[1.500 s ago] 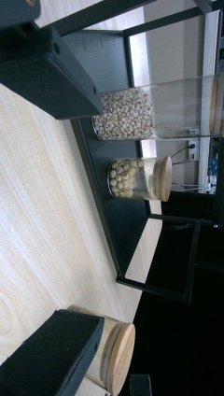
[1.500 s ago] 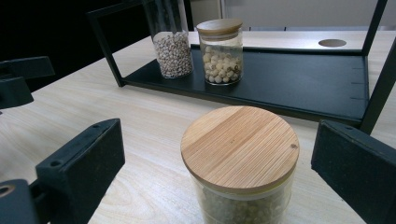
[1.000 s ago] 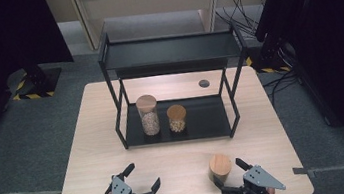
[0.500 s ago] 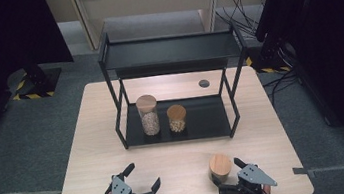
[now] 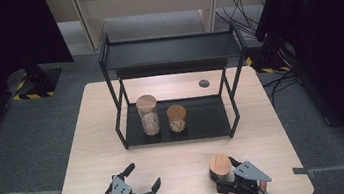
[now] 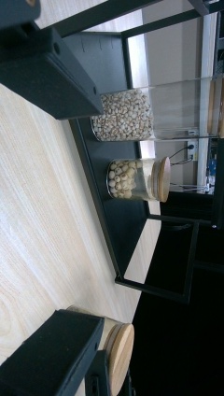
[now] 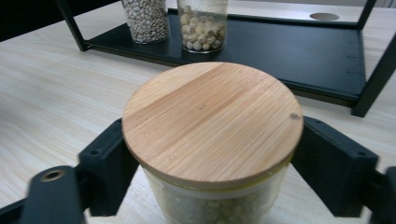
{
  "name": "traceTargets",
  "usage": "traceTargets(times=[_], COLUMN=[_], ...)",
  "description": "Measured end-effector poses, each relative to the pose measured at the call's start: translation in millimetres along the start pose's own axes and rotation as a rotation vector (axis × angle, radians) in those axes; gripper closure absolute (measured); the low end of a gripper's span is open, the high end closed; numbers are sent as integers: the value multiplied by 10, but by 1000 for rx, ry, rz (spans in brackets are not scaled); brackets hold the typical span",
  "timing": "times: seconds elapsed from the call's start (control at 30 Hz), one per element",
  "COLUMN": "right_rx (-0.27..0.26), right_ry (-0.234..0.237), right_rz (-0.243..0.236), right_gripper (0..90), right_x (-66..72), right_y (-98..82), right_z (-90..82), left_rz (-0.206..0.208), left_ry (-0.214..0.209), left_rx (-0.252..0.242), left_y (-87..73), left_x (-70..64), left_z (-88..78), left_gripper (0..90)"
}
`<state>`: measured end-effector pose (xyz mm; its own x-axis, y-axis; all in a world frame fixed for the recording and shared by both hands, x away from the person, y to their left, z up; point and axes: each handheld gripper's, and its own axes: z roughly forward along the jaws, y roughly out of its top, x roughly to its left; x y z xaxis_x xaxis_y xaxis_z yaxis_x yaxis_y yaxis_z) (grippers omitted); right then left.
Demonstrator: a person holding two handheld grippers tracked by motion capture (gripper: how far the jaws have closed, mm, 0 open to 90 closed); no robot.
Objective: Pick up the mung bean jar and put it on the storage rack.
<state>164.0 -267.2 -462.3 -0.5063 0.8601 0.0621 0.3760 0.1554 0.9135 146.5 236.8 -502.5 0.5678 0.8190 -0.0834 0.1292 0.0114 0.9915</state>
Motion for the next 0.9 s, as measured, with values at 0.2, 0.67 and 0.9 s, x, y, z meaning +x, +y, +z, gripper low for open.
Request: traceTargets(times=[0.2,0.67,0.9], right_rx=[-3,-23,-28], right_ry=[-8,18,26], right_rz=[-34,-46,-43], right_gripper=[252,255,255], right_x=[28,0,-21], right_y=[14,175,281], right_z=[6,-10,29], left_rz=[1,-2,-2], left_ry=[1,3,4], left_rx=[0,5,5], left_y=[1,-4,-5], left_x=[1,-2,0], left_z=[0,6,6], left_gripper=[11,11,11])
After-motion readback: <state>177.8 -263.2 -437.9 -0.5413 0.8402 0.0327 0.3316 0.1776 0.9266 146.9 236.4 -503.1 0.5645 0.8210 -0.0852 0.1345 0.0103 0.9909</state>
